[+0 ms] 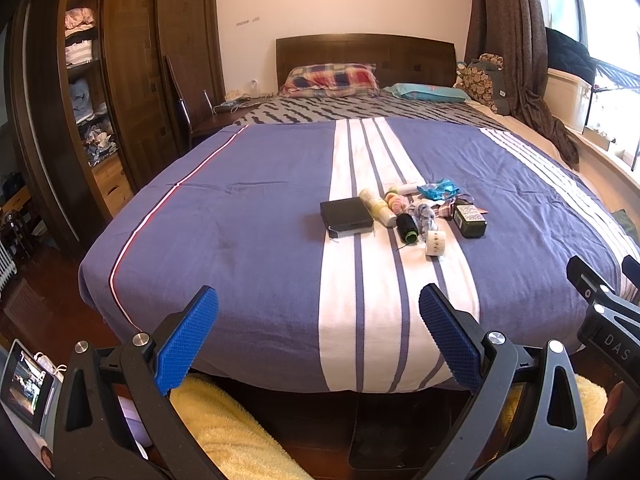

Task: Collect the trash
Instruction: 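Grasp the black square case with the left tool while the right tool grasps the white tape roll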

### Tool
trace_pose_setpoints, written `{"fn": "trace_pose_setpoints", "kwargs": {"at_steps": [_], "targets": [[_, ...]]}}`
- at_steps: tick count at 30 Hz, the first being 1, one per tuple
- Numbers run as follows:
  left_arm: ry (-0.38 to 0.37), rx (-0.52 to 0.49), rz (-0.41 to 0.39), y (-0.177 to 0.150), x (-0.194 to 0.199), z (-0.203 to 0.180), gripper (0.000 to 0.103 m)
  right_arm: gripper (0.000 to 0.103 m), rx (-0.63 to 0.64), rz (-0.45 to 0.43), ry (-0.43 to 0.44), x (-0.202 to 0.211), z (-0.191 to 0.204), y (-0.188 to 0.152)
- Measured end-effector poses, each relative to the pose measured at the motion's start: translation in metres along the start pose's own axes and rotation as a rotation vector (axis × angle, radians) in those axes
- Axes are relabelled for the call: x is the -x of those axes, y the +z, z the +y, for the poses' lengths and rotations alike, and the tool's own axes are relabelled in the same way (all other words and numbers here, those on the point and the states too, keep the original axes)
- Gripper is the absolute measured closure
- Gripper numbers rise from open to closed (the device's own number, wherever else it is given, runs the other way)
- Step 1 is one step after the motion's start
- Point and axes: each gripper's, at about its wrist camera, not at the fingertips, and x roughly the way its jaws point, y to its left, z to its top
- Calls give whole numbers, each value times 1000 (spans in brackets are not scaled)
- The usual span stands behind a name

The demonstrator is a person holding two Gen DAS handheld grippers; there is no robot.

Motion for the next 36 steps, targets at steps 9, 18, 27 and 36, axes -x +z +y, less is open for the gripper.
{"fn": "trace_pose_setpoints", "kwargs": {"at_steps": [9, 18, 27, 36], "targets": [[18, 3, 47, -2, -34, 6, 8, 3, 13, 60, 33, -30, 3, -9], [37, -19, 91, 4, -83, 12, 8, 3, 1, 147, 95, -76, 7, -13], [18, -22, 116, 14, -140, 30, 12, 4, -15, 148, 158, -126, 31, -10], [-1, -47, 159, 20, -179, 34, 15, 44, 45, 204, 201, -171, 70, -14]]}}
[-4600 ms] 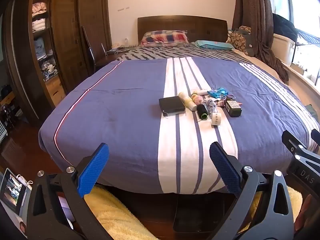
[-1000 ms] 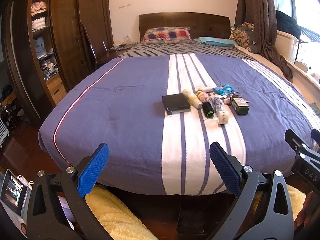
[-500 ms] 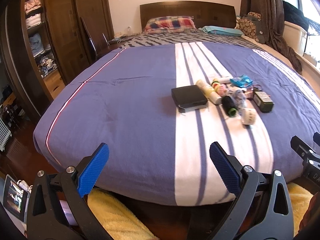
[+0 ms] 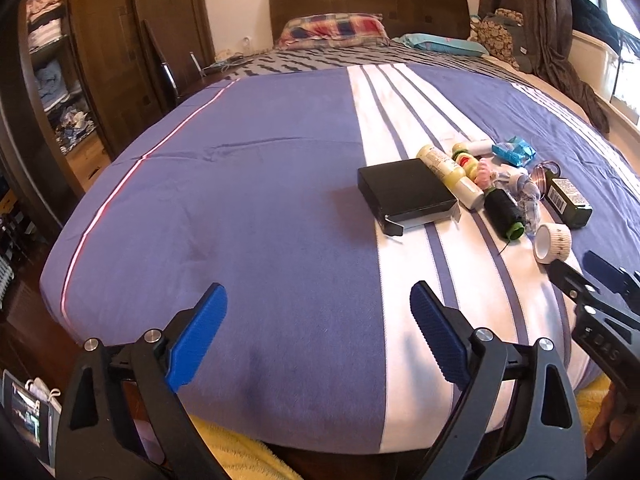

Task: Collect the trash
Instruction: 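Grasp the black square case with the left tool while the right tool grasps the white tape roll, then lower both held items into the black bin and open both tools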

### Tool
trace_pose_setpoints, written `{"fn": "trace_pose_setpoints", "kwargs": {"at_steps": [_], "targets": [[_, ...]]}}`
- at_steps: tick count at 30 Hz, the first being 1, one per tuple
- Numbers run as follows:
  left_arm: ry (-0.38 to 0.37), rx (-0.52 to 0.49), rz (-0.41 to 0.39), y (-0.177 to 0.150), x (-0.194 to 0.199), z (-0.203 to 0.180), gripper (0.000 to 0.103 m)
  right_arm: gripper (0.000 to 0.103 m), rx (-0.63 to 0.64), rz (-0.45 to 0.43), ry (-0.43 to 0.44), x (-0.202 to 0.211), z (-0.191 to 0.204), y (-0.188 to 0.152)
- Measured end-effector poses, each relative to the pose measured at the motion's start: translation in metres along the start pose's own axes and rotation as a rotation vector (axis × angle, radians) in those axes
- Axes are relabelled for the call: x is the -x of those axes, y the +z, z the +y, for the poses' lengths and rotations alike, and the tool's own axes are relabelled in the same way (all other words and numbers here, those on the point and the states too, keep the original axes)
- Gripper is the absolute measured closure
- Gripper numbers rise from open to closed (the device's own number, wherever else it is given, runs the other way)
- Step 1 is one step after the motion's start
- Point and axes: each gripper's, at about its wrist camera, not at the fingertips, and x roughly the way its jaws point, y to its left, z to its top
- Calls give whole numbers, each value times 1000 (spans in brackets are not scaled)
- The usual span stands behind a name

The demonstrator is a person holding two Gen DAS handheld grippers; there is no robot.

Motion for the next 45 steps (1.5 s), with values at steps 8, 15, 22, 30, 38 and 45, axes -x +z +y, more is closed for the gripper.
{"fn": "trace_pose_setpoints", "kwargs": {"at_steps": [8, 15, 22, 30, 38, 45], "targets": [[-64, -15, 23, 11, -27, -16, 15, 67, -24, -15, 32, -14, -2, 8], [-103, 3, 29, 35, -55, -36, 16, 78, -11, -35, 60, -9, -5, 10], [-135, 23, 64, 51, -78, -60, 16, 78, -16, -49, 65, -4, -14, 11], [-106, 56, 102, 71, -112, -63, 25, 78, -25, -57, 63, -5, -23, 12], [-125, 53, 84, 63, -96, -55, 27, 78, -17, -61, 59, 2, -24, 9], [-153, 30, -6, 39, -21, -52, 27, 78, -1, -122, 50, 44, -23, 6]]}}
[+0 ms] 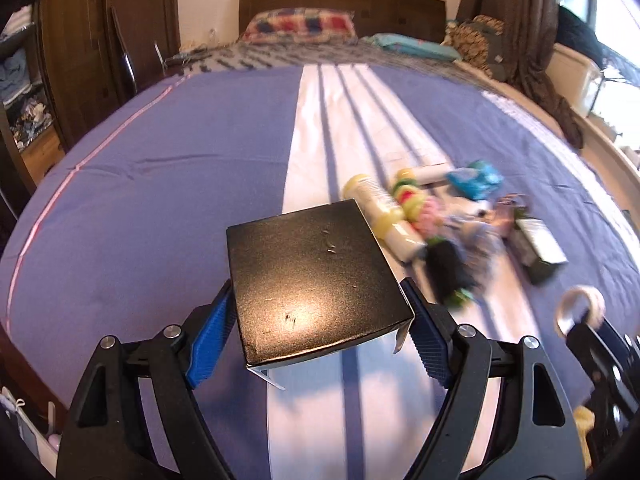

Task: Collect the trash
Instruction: 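Lower both held items into the black bin and open both tools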

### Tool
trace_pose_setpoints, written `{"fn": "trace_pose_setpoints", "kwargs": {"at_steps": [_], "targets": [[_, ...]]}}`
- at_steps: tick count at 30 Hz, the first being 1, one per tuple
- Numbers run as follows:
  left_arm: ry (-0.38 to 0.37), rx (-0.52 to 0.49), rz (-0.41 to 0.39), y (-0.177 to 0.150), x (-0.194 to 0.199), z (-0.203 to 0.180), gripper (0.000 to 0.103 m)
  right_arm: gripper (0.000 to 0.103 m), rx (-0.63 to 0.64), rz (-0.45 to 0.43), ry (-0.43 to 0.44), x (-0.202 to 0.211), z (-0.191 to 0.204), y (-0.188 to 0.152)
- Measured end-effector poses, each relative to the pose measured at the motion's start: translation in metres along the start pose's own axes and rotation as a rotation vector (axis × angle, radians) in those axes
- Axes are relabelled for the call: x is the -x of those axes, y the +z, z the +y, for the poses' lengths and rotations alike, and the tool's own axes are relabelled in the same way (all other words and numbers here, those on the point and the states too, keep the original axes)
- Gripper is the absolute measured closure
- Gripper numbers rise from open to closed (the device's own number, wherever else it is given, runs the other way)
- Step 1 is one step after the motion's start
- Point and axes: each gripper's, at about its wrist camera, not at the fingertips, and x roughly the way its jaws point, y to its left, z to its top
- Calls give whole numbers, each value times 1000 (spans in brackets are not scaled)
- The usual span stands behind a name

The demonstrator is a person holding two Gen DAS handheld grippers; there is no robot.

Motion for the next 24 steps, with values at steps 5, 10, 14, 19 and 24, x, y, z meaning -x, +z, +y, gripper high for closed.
{"fn": "trace_pose_setpoints", "kwargs": {"at_steps": [5, 10, 14, 19, 24], "targets": [[0, -31, -63, -25, 67, -12, 27, 78, -6, -32, -15, 40, -6, -3], [-14, -27, -84, -54, 113, -13, 27, 78, -3, -22, 19, 78, -13, -15], [-38, -31, -53, -95, 132, -17, 27, 78, -5, 10, 36, 96, -23, -38], [-74, -74, 51, -142, 114, -32, 27, 78, -12, 95, 20, 91, -38, -73], [-77, -102, 143, -179, 90, -40, 27, 78, -44, 201, 29, 75, -44, -109]]}}
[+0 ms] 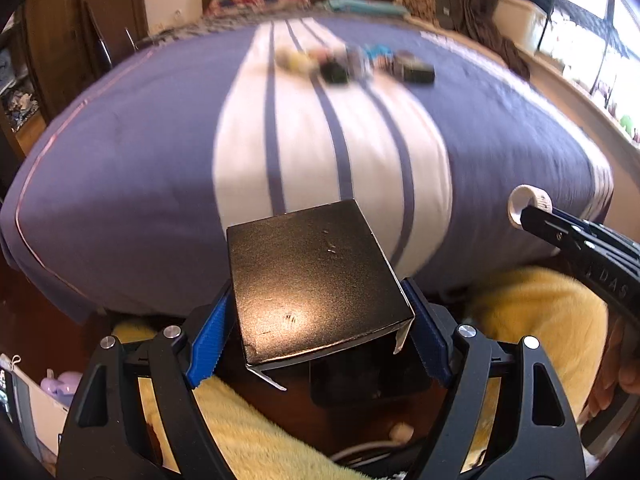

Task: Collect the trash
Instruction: 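Lower both held items into the black bin and open both tools, then raise both tools back toward the items on the bed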

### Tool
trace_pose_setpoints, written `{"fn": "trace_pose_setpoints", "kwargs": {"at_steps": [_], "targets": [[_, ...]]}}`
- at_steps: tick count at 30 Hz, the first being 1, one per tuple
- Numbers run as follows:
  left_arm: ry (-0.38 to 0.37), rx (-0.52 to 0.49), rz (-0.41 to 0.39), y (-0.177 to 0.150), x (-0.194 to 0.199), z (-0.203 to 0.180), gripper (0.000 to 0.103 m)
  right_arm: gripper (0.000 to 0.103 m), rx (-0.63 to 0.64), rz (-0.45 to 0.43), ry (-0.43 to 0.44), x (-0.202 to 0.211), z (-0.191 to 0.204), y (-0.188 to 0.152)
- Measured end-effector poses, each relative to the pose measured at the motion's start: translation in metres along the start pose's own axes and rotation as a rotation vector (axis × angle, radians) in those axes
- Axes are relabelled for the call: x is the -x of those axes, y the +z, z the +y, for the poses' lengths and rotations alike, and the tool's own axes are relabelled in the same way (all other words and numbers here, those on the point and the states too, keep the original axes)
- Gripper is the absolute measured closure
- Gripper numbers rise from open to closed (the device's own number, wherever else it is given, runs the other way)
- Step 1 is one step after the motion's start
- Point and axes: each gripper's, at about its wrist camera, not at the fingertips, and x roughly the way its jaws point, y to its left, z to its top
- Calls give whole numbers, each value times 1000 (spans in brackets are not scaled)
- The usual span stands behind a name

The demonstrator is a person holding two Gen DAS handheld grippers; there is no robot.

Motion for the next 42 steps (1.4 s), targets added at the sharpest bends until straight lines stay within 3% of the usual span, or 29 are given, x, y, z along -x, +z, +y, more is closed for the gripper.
{"fn": "trace_pose_setpoints", "kwargs": {"at_steps": [6, 14, 23, 29, 31, 32, 37, 42], "targets": [[-14, -7, 114, -32, -42, -5, 27, 78, -14, 140, 19, -35, -2, -42], [-102, -42, 279, -55, -100, -11, 27, 78, -34, 288, 58, -83, -4, -72], [-139, -77, 377, -66, -141, -20, 27, 77, -28, 392, 44, -125, 3, -77], [-159, -73, 397, -68, -148, -21, 26, 76, -35, 427, 47, -141, 3, -78], [-160, -71, 402, -68, -151, -21, 22, 65, -40, 428, 43, -146, 2, -77], [-155, -70, 402, -68, -150, -19, 20, 54, -41, 427, 42, -145, 1, -76], [-144, -59, 385, -65, -148, -16, 8, 48, -50, 407, 30, -140, 0, -71], [-135, -44, 328, -51, -126, -8, 8, 18, -37, 348, -5, -122, -1, -59]]}}
